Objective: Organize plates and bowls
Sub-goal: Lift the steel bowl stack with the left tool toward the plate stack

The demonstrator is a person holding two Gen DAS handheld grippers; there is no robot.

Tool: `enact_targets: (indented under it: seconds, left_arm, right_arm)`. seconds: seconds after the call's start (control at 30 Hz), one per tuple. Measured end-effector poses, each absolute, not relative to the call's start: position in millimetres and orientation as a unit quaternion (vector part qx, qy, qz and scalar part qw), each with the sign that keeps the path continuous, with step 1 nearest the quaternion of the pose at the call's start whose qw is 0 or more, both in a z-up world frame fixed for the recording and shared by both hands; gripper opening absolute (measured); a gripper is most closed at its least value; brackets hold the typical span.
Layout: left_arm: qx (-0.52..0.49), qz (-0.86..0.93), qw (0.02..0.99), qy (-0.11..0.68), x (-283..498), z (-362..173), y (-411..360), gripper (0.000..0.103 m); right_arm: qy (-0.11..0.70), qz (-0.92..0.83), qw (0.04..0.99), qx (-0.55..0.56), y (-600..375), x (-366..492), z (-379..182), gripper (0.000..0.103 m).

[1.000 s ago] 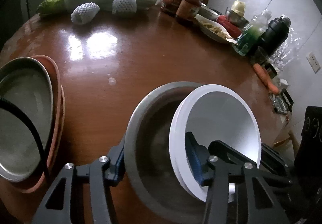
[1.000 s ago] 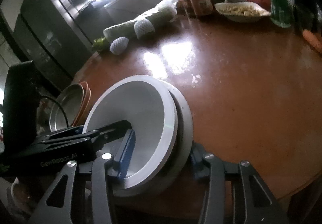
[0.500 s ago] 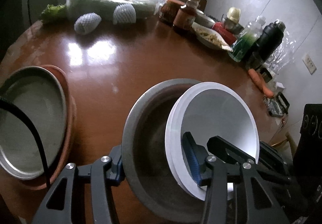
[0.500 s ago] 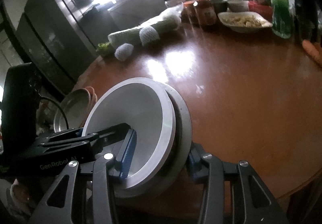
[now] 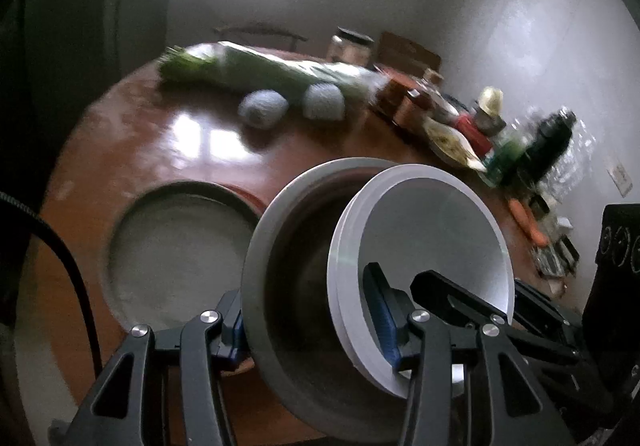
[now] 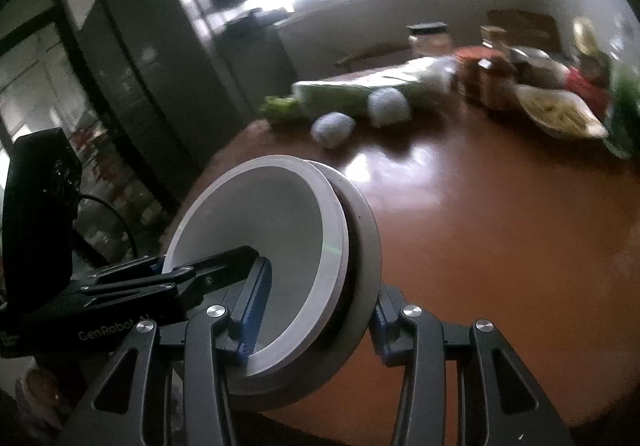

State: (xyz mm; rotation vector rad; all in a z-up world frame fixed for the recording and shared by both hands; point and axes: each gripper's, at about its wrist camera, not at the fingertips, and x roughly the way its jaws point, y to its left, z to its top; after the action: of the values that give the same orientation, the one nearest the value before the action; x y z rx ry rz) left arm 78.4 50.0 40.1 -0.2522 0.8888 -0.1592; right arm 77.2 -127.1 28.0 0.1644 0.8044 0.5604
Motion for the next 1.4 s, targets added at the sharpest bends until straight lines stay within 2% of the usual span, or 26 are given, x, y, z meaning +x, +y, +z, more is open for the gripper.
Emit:
enact_targets:
  seconds: [0.3,0.57,1.4]
  left_arm:
    - [-0.147,-0.021,0.894,0.423,78,32,116,0.049]
    - [-0.156,-0.001,0.893,0.423,80,19,144,0.049]
    - [-0.151,0.004,0.888,0.434,88,1,152,0.049]
  right_arm:
    - [0.391,0.321,0.861,0.048,-57,98,26,0.047]
    - [0.406,0.340,0.848,0.033,-20,108,13,0.047]
    - [0.418,0.313,0.853,0.006,-4,110,-4,0.047]
